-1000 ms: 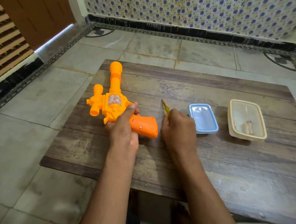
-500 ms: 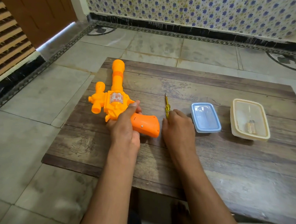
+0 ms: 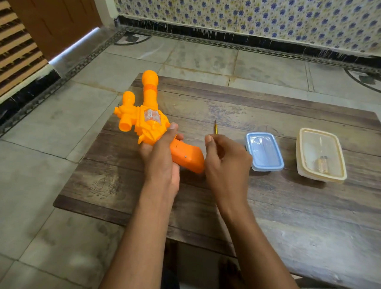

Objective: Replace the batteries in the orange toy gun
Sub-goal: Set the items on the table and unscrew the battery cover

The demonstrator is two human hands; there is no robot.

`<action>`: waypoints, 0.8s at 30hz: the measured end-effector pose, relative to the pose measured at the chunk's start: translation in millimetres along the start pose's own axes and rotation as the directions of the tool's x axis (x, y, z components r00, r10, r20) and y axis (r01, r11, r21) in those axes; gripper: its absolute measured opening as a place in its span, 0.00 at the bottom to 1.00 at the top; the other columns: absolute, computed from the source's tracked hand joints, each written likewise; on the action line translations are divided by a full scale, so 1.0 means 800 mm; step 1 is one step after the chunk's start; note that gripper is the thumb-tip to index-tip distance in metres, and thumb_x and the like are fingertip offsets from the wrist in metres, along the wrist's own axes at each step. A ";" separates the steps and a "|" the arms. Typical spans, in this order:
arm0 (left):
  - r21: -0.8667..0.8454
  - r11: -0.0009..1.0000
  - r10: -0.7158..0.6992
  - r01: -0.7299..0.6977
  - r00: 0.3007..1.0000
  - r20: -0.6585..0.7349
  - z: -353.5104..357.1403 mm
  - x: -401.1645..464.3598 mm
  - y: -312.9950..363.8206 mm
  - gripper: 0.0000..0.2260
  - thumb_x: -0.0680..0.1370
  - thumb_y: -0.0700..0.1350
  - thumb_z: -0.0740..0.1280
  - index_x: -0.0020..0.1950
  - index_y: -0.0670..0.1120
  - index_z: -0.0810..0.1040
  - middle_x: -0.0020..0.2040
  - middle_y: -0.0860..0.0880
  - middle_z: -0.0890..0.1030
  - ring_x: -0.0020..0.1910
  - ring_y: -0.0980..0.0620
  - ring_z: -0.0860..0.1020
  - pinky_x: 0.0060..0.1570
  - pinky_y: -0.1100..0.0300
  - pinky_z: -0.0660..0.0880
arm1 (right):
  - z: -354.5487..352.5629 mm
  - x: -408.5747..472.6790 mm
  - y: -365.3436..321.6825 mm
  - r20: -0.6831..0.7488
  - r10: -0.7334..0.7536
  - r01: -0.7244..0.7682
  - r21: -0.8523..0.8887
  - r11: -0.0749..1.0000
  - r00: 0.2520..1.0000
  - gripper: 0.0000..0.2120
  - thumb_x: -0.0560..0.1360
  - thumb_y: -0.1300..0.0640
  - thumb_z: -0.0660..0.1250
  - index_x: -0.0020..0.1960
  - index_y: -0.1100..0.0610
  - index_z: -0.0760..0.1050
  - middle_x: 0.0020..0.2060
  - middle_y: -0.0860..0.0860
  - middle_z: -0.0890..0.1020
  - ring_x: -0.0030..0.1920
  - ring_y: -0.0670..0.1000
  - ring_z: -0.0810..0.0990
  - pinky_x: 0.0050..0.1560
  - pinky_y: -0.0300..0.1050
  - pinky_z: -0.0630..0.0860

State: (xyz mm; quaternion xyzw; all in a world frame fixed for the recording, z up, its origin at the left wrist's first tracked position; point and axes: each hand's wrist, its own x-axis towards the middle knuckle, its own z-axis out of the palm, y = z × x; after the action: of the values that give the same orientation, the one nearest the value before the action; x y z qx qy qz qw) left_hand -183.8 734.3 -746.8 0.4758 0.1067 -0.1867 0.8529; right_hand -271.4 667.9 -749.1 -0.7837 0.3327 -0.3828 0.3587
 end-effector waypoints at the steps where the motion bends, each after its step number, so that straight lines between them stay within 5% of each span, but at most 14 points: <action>1: 0.028 0.999 0.023 -0.023 0.999 0.028 -0.001 0.000 0.000 0.16 0.78 0.35 0.71 0.65 0.36 0.77 0.38 0.49 0.83 0.36 0.53 0.79 0.37 0.60 0.79 | 0.005 -0.001 -0.001 0.072 0.125 -0.131 0.096 0.987 0.990 0.15 0.80 0.53 0.66 0.42 0.62 0.83 0.34 0.56 0.85 0.37 0.55 0.82 0.43 0.54 0.78; 4: 0.134 0.985 0.084 -0.106 0.984 0.158 0.000 -0.001 0.000 0.24 0.78 0.39 0.72 0.73 0.41 0.72 0.53 0.50 0.84 0.48 0.52 0.80 0.52 0.57 0.79 | 0.020 -0.006 -0.003 0.256 0.379 -0.446 0.304 0.842 0.889 0.19 0.76 0.44 0.65 0.43 0.57 0.86 0.35 0.54 0.87 0.41 0.56 0.86 0.50 0.63 0.81; 7: 0.321 0.904 0.194 -0.283 0.939 0.282 0.001 0.001 -0.005 0.30 0.77 0.41 0.71 0.78 0.48 0.66 0.68 0.54 0.78 0.64 0.59 0.78 0.64 0.61 0.74 | 0.023 -0.002 -0.004 0.393 0.476 -0.617 0.476 0.627 0.787 0.16 0.76 0.49 0.65 0.44 0.57 0.87 0.42 0.56 0.89 0.48 0.59 0.88 0.51 0.58 0.82; 11: 0.543 0.712 0.244 -0.446 0.881 0.404 0.003 0.008 -0.012 0.39 0.73 0.54 0.74 0.81 0.55 0.61 0.65 0.37 0.76 0.63 0.38 0.79 0.68 0.42 0.75 | 0.017 -0.005 -0.008 0.533 0.467 -0.708 0.563 0.426 0.705 0.11 0.81 0.63 0.63 0.43 0.63 0.82 0.29 0.52 0.81 0.28 0.45 0.77 0.34 0.43 0.72; 14: 0.605 0.615 0.231 -0.506 0.849 0.476 0.009 -0.001 -0.013 0.43 0.74 0.52 0.76 0.84 0.55 0.57 0.70 0.42 0.72 0.66 0.48 0.77 0.72 0.55 0.72 | 0.016 -0.004 -0.005 0.568 0.520 -0.761 0.565 0.318 0.638 0.10 0.81 0.64 0.61 0.48 0.65 0.80 0.25 0.49 0.79 0.24 0.42 0.75 0.30 0.40 0.72; 17: 0.662 0.493 0.271 -0.565 0.822 0.500 0.015 -0.013 -0.013 0.41 0.76 0.45 0.76 0.84 0.48 0.57 0.65 0.42 0.69 0.64 0.51 0.75 0.64 0.75 0.68 | 0.016 -0.002 -0.006 0.562 0.582 -0.771 0.608 0.192 0.588 0.12 0.81 0.63 0.62 0.54 0.68 0.82 0.38 0.57 0.86 0.35 0.50 0.83 0.39 0.44 0.78; 20: 0.660 0.463 0.281 -0.592 0.804 0.524 0.016 -0.017 -0.015 0.42 0.77 0.45 0.76 0.84 0.48 0.55 0.65 0.42 0.66 0.61 0.51 0.74 0.59 0.81 0.65 | 0.016 -0.004 -0.007 0.592 0.585 -0.779 0.616 0.114 0.554 0.12 0.80 0.64 0.62 0.53 0.67 0.83 0.46 0.61 0.86 0.42 0.54 0.85 0.44 0.47 0.80; 24: 0.652 0.472 0.278 -0.594 0.802 0.529 0.016 -0.021 -0.012 0.42 0.77 0.45 0.75 0.85 0.50 0.54 0.66 0.42 0.65 0.63 0.50 0.74 0.58 0.83 0.64 | 0.013 -0.005 -0.007 0.624 0.558 -0.755 0.656 0.009 0.548 0.12 0.81 0.64 0.60 0.55 0.65 0.82 0.43 0.59 0.86 0.38 0.51 0.86 0.47 0.46 0.79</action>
State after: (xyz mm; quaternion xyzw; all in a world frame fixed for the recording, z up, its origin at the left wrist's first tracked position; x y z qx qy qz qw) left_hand -202.6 722.3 -741.2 0.7718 -0.2686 -0.0670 0.5724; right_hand -263.4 677.1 -750.4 -0.2431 0.3642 -0.2045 0.8755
